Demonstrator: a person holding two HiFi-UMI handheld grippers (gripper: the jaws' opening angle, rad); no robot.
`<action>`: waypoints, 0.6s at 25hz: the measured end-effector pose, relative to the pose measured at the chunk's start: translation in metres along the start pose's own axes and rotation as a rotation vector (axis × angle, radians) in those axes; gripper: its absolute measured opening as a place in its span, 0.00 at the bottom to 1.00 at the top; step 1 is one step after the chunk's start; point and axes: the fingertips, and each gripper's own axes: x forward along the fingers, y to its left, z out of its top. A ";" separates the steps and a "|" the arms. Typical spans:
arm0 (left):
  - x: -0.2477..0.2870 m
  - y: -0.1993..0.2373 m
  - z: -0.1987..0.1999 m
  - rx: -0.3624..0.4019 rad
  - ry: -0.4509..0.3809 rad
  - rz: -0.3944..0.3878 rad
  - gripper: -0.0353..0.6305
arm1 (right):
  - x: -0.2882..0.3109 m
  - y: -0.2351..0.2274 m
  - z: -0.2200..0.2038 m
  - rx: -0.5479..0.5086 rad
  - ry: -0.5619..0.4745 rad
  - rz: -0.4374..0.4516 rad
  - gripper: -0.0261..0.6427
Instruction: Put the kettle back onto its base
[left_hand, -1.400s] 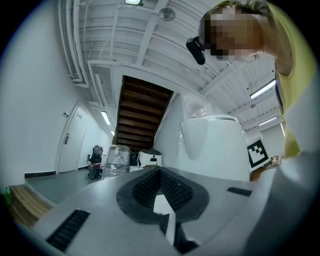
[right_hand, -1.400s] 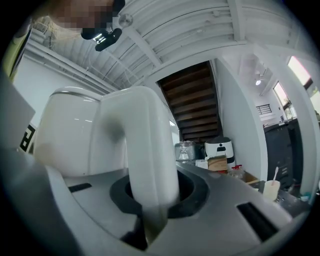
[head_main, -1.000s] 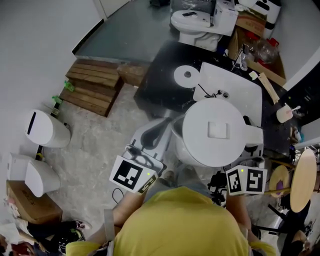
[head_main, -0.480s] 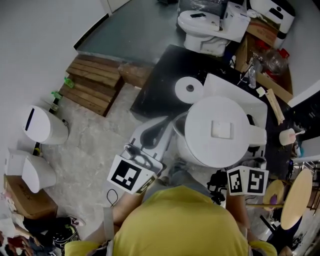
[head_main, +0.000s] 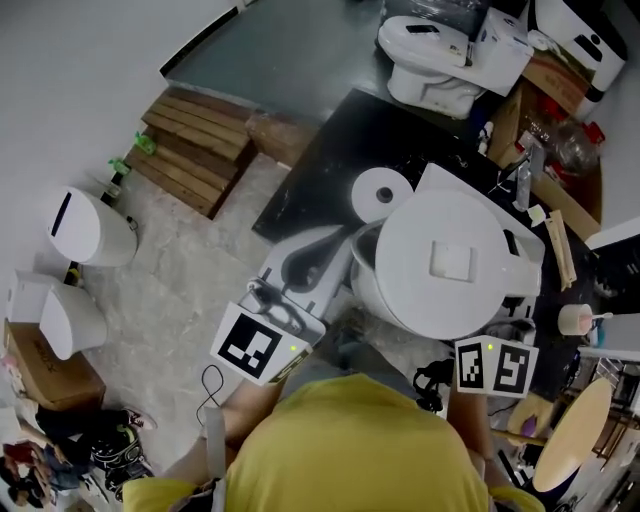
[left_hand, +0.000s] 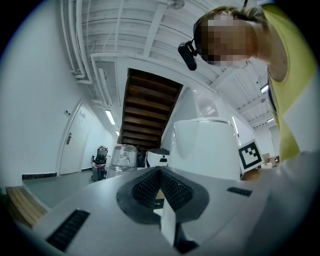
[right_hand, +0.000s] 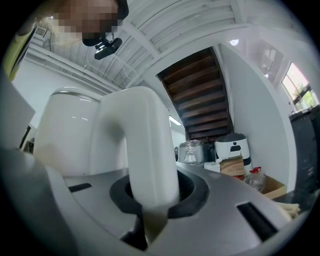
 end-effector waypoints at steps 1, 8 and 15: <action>0.004 0.002 -0.001 -0.003 0.002 0.000 0.06 | 0.005 -0.002 -0.001 0.007 -0.002 0.001 0.13; 0.029 0.020 -0.011 -0.008 0.041 -0.060 0.06 | 0.040 -0.013 -0.007 0.004 -0.020 -0.024 0.13; 0.056 0.038 -0.024 0.000 0.064 -0.142 0.06 | 0.071 -0.020 -0.020 -0.018 -0.027 -0.039 0.13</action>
